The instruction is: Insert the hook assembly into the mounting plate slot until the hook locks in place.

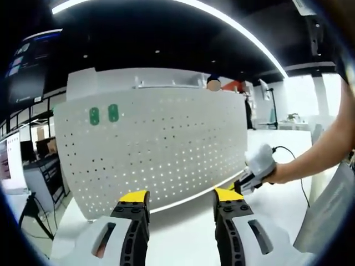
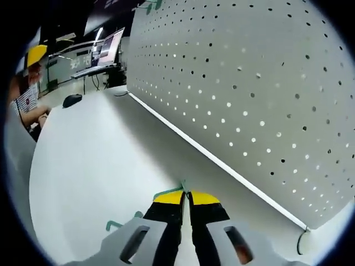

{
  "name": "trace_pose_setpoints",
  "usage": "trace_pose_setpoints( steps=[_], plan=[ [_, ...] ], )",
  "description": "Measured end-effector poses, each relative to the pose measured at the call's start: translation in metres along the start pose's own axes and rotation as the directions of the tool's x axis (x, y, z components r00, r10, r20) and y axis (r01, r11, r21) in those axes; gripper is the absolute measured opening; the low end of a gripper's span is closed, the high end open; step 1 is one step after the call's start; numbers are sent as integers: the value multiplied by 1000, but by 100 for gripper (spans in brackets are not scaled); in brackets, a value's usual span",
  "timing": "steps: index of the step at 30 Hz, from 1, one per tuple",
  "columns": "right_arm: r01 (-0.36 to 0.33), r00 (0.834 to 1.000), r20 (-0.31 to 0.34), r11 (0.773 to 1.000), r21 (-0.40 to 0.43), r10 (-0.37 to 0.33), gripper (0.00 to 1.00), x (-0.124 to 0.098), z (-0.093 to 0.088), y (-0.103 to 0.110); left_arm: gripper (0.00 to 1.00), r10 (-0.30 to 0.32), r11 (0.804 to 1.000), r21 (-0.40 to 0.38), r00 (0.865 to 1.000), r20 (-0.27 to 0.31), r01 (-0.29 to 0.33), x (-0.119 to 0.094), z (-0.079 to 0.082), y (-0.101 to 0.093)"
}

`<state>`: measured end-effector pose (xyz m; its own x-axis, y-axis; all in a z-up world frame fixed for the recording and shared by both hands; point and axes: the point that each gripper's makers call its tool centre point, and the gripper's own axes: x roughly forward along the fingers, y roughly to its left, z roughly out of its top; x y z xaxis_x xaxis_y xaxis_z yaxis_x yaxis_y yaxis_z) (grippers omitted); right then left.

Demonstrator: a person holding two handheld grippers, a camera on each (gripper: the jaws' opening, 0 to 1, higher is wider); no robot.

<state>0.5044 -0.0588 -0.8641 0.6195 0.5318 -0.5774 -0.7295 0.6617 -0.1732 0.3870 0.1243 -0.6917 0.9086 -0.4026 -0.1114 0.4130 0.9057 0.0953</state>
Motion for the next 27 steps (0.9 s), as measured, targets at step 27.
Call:
trace_pose_setpoints(
  steps=[27],
  plan=[
    [45, 999, 17, 998, 33, -46, 5, -12, 8, -11, 46, -29, 1000, 1, 1000, 7, 29, 1, 2, -5]
  ],
)
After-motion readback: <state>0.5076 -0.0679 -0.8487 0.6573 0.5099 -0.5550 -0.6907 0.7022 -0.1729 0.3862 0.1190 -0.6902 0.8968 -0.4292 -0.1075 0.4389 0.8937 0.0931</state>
